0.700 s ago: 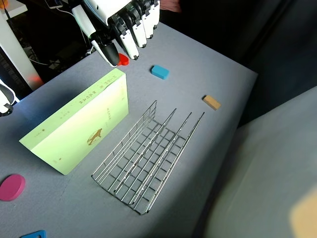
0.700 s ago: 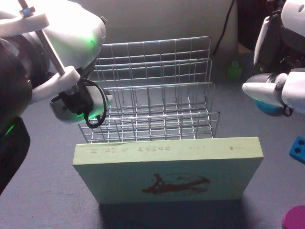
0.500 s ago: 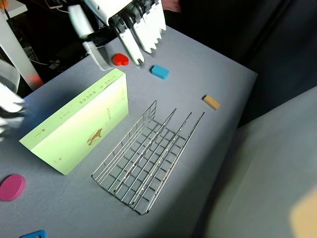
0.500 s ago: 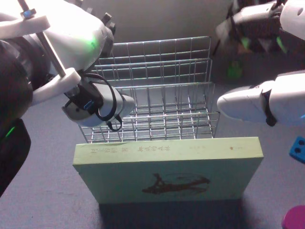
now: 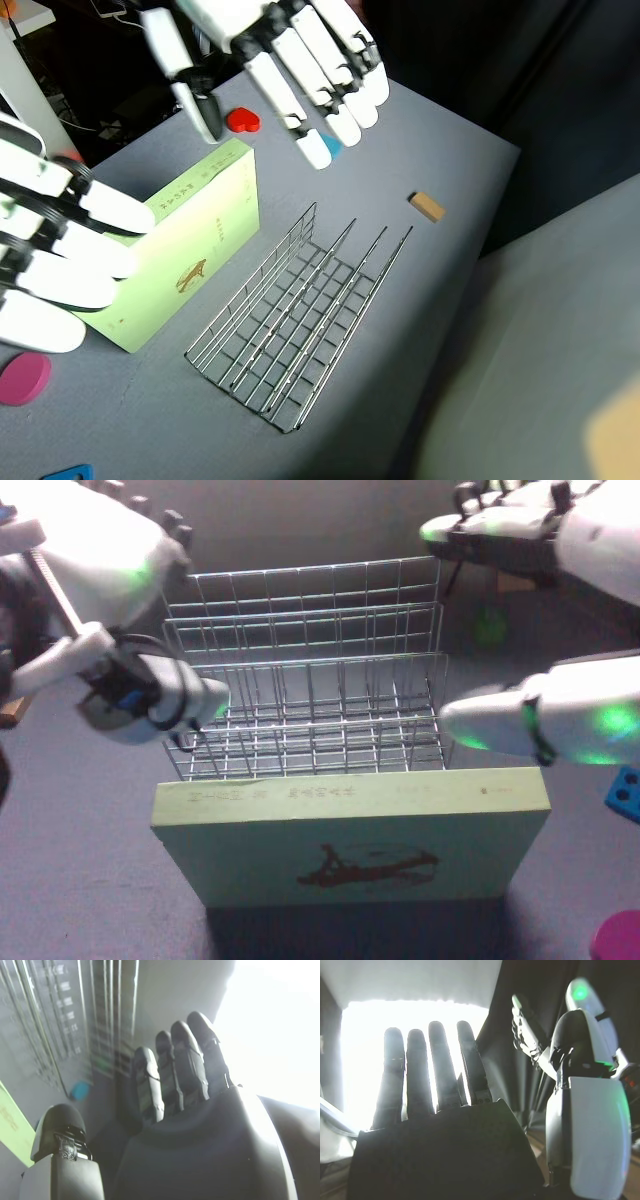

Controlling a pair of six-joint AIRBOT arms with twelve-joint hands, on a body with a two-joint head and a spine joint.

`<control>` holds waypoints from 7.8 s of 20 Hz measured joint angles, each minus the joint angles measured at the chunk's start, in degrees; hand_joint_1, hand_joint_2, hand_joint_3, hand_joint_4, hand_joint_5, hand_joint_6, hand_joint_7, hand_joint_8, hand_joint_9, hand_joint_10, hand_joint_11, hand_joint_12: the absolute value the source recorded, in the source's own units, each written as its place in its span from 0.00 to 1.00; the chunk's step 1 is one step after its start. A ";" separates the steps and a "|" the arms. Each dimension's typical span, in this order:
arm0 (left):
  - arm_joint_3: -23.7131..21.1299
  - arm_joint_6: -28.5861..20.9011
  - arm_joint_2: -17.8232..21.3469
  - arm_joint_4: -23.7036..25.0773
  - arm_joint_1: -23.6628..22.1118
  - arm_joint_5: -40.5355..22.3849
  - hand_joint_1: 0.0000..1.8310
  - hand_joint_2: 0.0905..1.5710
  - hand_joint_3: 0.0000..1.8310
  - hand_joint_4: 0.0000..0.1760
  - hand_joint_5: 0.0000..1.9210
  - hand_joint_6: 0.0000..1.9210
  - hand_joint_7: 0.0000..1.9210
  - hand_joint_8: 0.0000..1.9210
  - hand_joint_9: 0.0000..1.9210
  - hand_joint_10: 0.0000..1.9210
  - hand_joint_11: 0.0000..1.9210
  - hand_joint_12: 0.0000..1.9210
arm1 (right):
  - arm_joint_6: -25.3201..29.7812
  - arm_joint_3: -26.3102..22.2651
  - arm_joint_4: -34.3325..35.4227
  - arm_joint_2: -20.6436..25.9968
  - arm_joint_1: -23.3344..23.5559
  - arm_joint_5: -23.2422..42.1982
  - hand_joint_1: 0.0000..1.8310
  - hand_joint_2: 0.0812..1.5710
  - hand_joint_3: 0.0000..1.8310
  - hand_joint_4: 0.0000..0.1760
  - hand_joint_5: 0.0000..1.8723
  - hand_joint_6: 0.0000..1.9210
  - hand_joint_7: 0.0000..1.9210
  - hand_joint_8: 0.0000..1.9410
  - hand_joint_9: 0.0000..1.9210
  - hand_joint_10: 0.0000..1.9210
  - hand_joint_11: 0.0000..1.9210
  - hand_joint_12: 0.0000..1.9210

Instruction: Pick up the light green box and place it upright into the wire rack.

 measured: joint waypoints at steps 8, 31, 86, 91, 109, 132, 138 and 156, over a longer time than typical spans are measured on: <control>2.14 2.43 4.15 0.50 2.05 -4.48 0.15 0.72 0.00 0.36 0.20 0.00 0.16 0.00 0.14 0.00 0.00 0.38 | 0.11 1.40 6.29 -10.86 1.97 -7.93 0.32 0.57 0.00 0.28 0.11 0.00 0.11 0.00 0.07 0.00 0.00 0.31; 9.42 4.17 9.46 2.12 3.48 -11.74 0.15 0.72 0.00 0.36 0.19 0.00 0.16 0.00 0.14 0.00 0.00 0.38 | 5.64 17.38 22.60 -37.62 1.49 -24.65 0.42 0.49 0.00 0.57 0.06 0.00 0.05 0.00 0.01 0.00 0.00 0.17; 9.27 7.13 10.27 0.04 1.81 -12.83 0.18 0.71 0.00 0.31 0.20 0.00 0.16 0.00 0.14 0.00 0.00 0.36 | -3.67 14.64 20.37 -30.77 9.22 -22.86 0.74 0.73 0.00 0.00 0.46 0.48 0.43 0.65 0.43 0.77 0.42 0.78; 9.27 7.13 10.27 0.04 1.81 -12.74 0.18 0.71 0.00 0.31 0.20 0.00 0.16 0.00 0.14 0.00 0.00 0.37 | -2.47 16.11 17.35 -31.67 9.57 -20.79 0.74 0.74 0.00 0.00 0.47 0.48 0.41 0.65 0.43 0.78 0.42 0.79; 9.29 6.88 10.27 0.02 1.81 -12.52 0.18 0.71 0.00 0.30 0.21 0.00 0.16 0.00 0.14 0.00 0.00 0.37 | 6.01 27.98 10.32 -40.85 5.35 -15.47 0.74 0.74 0.00 0.00 0.45 0.50 0.43 0.65 0.41 0.79 0.42 0.79; 8.85 6.88 10.51 -1.29 2.16 -11.61 0.18 0.71 0.00 0.30 0.20 0.00 0.16 0.00 0.14 0.00 0.00 0.36 | 2.89 33.53 10.64 -43.45 0.37 -13.55 0.74 0.74 0.00 0.00 0.46 0.50 0.42 0.66 0.42 0.78 0.42 0.78; 8.72 6.91 10.51 -2.12 2.16 -11.50 0.18 0.71 0.00 0.30 0.21 0.00 0.17 0.00 0.14 0.00 0.00 0.38 | 0.96 34.86 12.00 -44.24 0.17 -13.77 0.74 0.74 0.00 0.00 0.45 0.50 0.42 0.66 0.43 0.78 0.42 0.77; 8.50 6.88 10.51 -2.97 3.37 -11.93 0.18 0.72 0.00 0.30 0.20 0.00 0.17 0.00 0.14 0.00 0.00 0.38 | 2.71 41.97 12.00 -48.63 -5.97 -10.47 0.74 0.74 0.00 0.00 0.45 0.51 0.42 0.65 0.43 0.77 0.42 0.78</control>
